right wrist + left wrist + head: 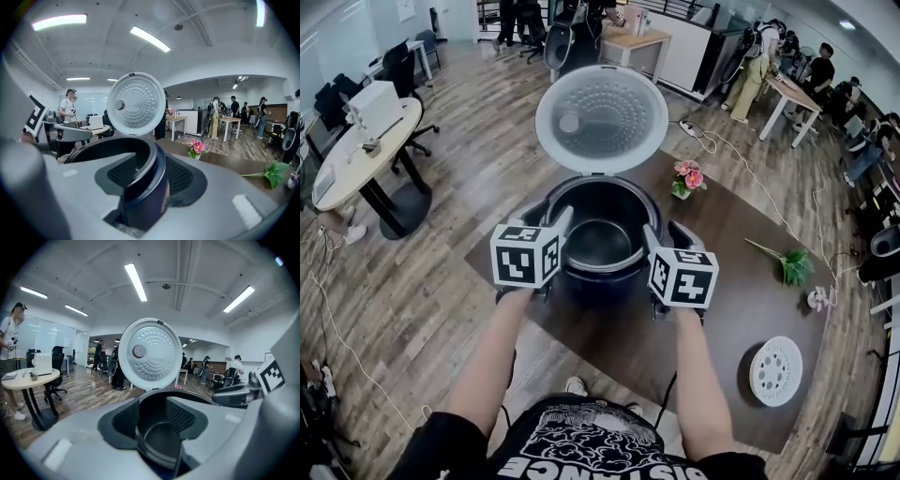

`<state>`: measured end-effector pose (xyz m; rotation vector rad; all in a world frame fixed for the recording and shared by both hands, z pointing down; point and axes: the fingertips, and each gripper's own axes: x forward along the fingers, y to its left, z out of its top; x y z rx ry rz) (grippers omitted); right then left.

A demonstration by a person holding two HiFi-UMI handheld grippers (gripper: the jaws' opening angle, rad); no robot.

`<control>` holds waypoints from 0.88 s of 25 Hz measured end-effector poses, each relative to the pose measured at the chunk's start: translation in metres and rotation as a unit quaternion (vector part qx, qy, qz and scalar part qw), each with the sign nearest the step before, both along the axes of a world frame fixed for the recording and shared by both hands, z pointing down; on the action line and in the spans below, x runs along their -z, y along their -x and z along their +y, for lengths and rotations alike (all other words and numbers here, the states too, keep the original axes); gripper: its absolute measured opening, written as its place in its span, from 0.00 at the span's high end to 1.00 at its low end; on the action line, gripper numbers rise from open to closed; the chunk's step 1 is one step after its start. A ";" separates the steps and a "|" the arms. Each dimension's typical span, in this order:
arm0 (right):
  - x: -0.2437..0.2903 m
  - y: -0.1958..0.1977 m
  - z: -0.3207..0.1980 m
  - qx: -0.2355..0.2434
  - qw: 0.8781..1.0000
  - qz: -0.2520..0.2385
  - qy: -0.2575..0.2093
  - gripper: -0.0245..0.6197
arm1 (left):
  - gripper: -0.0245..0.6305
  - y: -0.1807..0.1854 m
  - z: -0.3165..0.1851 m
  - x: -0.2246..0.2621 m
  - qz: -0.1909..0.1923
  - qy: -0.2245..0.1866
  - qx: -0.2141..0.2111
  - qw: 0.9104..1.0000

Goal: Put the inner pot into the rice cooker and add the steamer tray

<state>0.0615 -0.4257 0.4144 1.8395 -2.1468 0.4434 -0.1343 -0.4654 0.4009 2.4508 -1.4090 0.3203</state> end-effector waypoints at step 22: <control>0.019 -0.171 0.130 -0.140 0.990 -0.016 -0.020 0.55 | 0.64 -0.190 0.070 0.039 -0.003 -0.036 -0.164 0.986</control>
